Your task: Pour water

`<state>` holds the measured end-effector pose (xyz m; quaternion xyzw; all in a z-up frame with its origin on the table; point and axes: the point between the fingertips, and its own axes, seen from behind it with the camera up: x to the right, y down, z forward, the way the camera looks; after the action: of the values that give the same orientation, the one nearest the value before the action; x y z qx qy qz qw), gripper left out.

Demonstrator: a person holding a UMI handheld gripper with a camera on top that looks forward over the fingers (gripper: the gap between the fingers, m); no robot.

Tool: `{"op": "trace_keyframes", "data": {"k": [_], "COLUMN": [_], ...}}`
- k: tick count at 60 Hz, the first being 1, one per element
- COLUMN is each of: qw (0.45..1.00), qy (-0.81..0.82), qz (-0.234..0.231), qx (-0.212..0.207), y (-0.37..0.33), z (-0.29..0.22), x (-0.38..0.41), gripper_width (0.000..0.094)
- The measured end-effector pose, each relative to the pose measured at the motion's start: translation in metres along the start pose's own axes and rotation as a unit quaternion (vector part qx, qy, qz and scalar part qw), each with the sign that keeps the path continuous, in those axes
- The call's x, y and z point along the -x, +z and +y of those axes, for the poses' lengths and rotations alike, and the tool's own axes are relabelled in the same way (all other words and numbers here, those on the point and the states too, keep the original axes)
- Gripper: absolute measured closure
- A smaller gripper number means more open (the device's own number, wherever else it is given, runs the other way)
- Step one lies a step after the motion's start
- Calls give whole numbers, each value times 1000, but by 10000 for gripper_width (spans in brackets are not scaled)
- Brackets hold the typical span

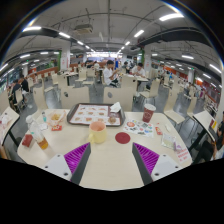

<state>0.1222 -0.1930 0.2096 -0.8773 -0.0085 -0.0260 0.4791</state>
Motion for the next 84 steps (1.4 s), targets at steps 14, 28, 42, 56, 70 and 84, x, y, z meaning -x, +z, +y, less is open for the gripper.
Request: {"op": "trace_keyframes", "data": {"k": [14,28,42,56,70,84], "qw": [1000,999,999,996,996,996], "qy": [-4,17,27,27,19,-3], "qz": [22,19,-24,-81,-66,-51], "qx": [12,32,27,-8,-51,-71], "y": [2,-15,-4,41,109,164], "z": [15,56,81,71,43,32], "x": [29,113,246,364,399,410], "gripper_width": [86,90,89,86,86,204]}}
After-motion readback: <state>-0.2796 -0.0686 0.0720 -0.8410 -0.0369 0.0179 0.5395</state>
